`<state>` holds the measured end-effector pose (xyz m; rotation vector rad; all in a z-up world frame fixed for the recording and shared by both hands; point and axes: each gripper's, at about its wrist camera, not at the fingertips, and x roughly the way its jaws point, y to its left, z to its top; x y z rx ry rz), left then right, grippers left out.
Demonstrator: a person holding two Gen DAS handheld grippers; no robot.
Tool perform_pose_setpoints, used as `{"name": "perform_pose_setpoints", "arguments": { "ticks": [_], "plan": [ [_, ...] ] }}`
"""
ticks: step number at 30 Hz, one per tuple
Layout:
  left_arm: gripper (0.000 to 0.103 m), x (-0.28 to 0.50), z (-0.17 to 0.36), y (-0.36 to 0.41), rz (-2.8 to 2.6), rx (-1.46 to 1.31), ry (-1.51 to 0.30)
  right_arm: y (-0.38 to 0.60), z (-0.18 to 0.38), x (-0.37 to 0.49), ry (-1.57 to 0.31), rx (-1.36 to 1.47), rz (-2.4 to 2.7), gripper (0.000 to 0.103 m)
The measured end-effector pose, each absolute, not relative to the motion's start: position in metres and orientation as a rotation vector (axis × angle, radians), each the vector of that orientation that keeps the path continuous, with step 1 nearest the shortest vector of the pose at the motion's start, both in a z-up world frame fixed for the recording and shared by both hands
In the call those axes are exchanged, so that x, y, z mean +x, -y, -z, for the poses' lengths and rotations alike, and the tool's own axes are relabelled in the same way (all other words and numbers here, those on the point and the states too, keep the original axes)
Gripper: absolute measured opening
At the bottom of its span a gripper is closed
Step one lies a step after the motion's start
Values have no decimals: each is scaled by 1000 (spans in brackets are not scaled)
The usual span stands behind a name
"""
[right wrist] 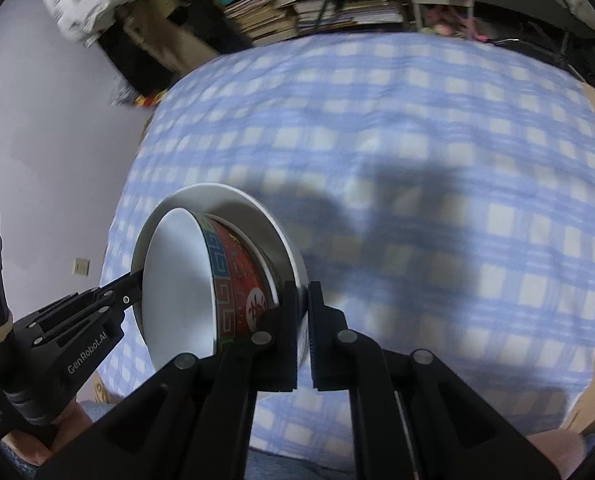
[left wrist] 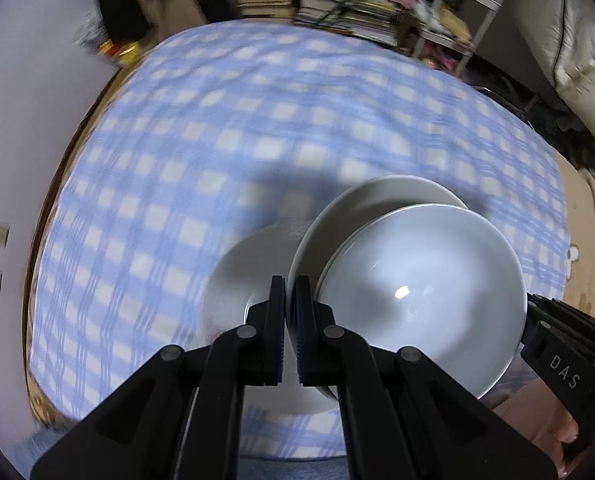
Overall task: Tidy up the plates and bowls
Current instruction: 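Lift and carry the bowl stack onto the cherry plates with both tools, then lower the bowl stack onto the plates and open both tools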
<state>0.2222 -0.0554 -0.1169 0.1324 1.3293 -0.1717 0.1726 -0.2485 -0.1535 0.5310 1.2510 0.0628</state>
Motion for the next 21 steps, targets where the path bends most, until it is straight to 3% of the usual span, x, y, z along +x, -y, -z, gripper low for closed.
{"name": "perform_pose_setpoints", "arguments": {
  "ticks": [11,15,21],
  "plan": [
    [2,178,181,-17,68,-67,-1414,177,199,161,-1348,374,-150,10],
    [4,173,183,-18,60,-83,-1386,167,198,162,-1317,279,-180,9],
    [14,160,168,-11,22,45,-1303,172,194,155,-1279,260,-218,8]
  ]
}}
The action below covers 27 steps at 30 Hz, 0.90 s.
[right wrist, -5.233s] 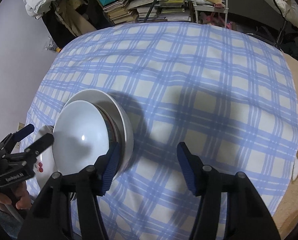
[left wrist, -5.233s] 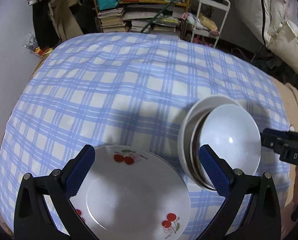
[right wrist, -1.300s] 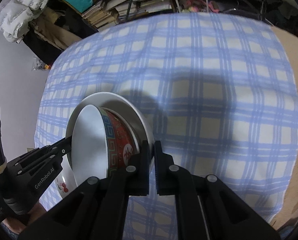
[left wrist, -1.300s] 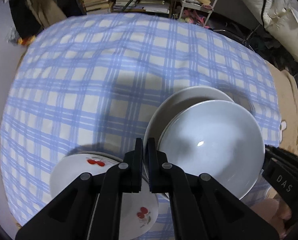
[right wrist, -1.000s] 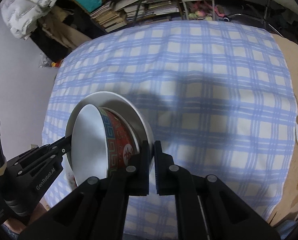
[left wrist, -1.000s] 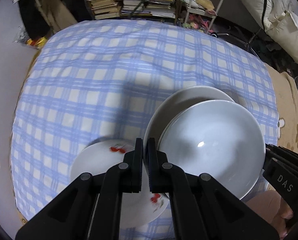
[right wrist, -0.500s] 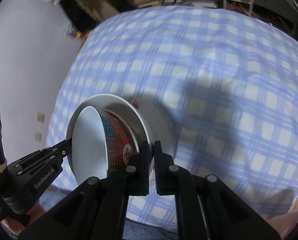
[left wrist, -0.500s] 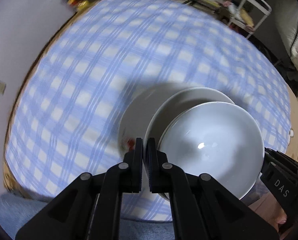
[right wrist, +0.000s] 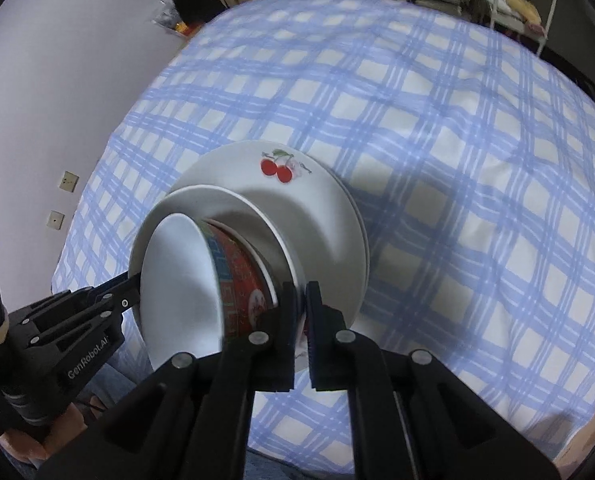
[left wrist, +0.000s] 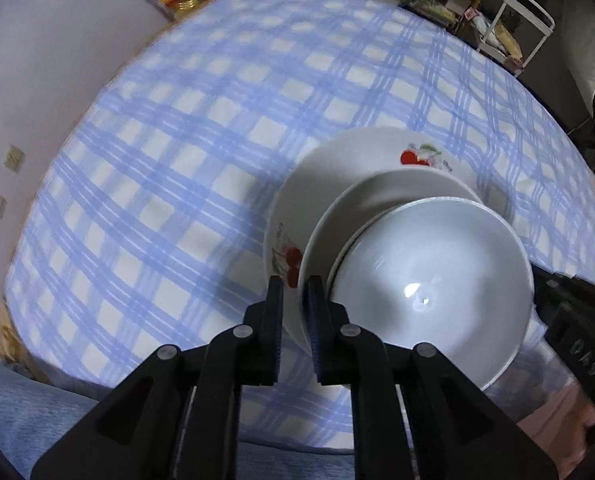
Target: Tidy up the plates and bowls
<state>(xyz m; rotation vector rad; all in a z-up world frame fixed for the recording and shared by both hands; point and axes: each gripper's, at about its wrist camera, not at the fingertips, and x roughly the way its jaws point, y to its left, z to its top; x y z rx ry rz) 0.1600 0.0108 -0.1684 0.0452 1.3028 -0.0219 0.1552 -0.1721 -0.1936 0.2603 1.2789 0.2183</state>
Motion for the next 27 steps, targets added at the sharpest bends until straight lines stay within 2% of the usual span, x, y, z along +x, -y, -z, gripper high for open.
{"name": "perform_pose_setpoints", "arguments": {
  "ticks": [5,7,8,9,13,16,17,19,20,22,27],
  "plan": [
    [20,153,140,-15,-33,63,-1185,196,170,149,-1177,353,-257,11],
    [33,147,130,-18,-29,59,-1158,199,156,145,-1122,323,-227,12],
    [35,143,123,-19,-21,58,-1148,200,150,143,-1098,307,-218,14],
    [37,138,115,-21,-9,48,-1129,203,143,139,-1071,296,-212,18],
    [69,107,76,-21,31,55,-945,210,115,125,-974,241,-192,36],
    [79,87,59,-17,14,65,-849,211,95,111,-887,158,-126,48],
    [80,81,55,-16,11,64,-822,212,88,105,-846,137,-104,51],
    [81,67,49,-14,3,75,-755,216,75,94,-782,131,-86,67],
    [81,59,46,-11,2,89,-713,218,68,88,-741,128,-83,70],
    [81,47,40,-6,8,123,-661,221,57,77,-675,112,-72,84],
    [81,19,30,4,30,165,-576,235,49,50,-590,143,-65,98]
  ]
}}
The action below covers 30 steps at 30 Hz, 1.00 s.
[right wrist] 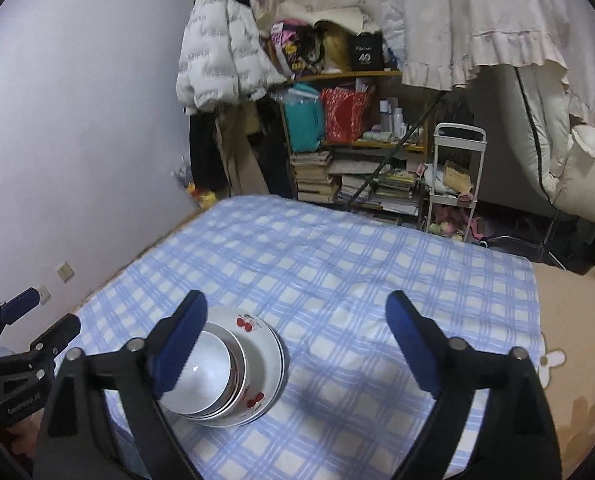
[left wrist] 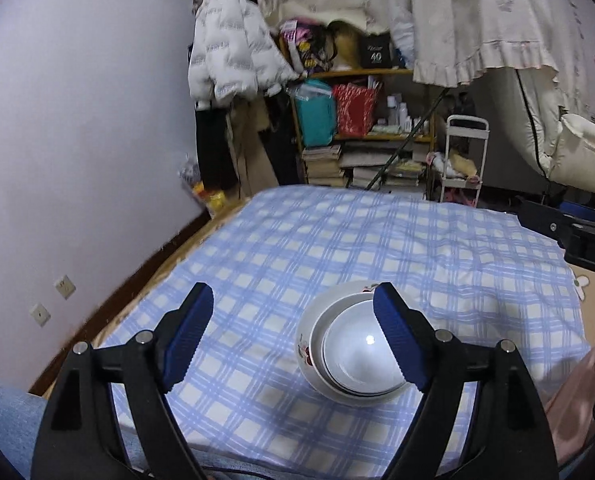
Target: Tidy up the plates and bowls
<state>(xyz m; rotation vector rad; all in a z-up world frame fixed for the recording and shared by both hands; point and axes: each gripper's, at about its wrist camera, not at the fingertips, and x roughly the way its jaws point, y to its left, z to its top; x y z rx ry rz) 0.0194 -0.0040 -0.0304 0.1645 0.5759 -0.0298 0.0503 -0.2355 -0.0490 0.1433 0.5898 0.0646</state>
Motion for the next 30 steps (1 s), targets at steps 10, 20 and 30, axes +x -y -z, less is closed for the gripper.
{"name": "perform_pose_setpoints", "arguments": {
  "ticks": [10,20,30],
  "plan": [
    [91,1,44,24,69,202,-484,249,66,11,-449,112,30,103],
    [94,3,47,22,27,179,-508,242,68,1,-405,33,52,103],
    [97,10,49,18,0,158,-530,239,71,1,-412,28,62,103]
  ]
}}
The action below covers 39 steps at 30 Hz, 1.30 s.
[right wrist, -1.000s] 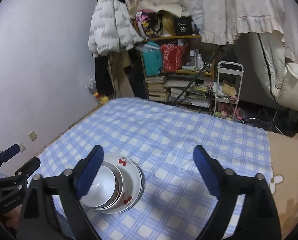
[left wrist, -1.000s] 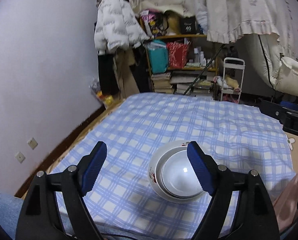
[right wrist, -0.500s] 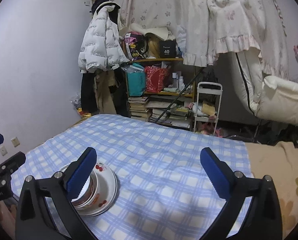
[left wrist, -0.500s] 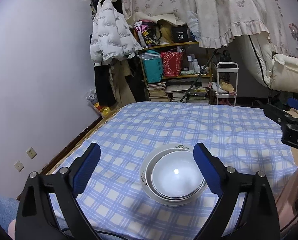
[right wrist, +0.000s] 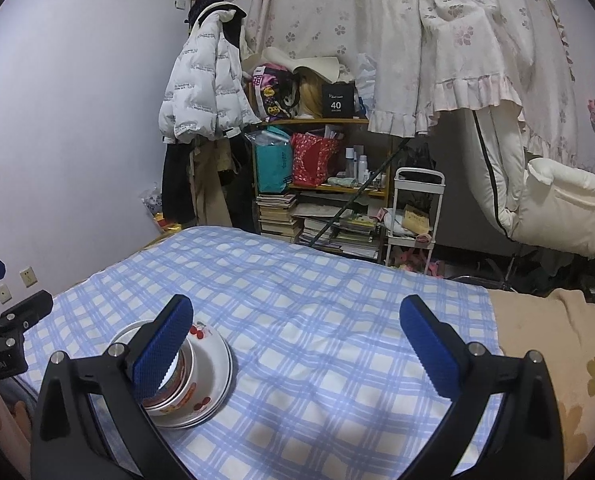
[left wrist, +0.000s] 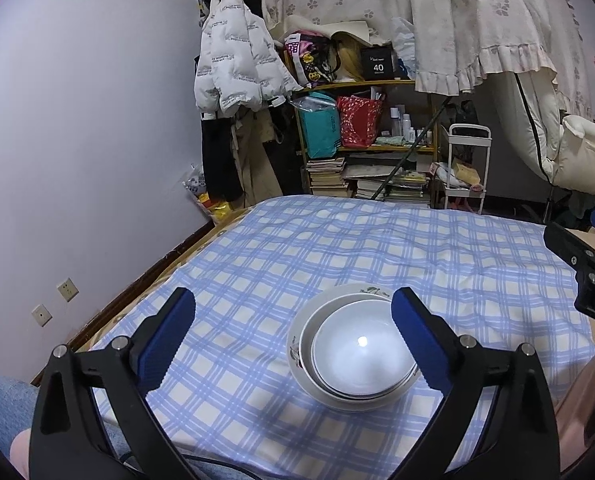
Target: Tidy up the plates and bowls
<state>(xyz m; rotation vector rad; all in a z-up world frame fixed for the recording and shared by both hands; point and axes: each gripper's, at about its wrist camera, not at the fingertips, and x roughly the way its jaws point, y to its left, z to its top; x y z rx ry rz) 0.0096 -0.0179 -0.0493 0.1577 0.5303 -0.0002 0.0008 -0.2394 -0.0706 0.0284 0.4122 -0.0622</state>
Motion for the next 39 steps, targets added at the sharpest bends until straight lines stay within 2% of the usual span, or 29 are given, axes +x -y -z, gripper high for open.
{"name": "perform_pose_setpoints", "arguments": {
  "ticks": [15,39],
  "plan": [
    [102,10,49,15,-34,149,-519,244,75,0,-412,28,68,103],
    [102,8,51,12,-37,158,-522,249,76,0,-416,31,69,103]
  ]
}}
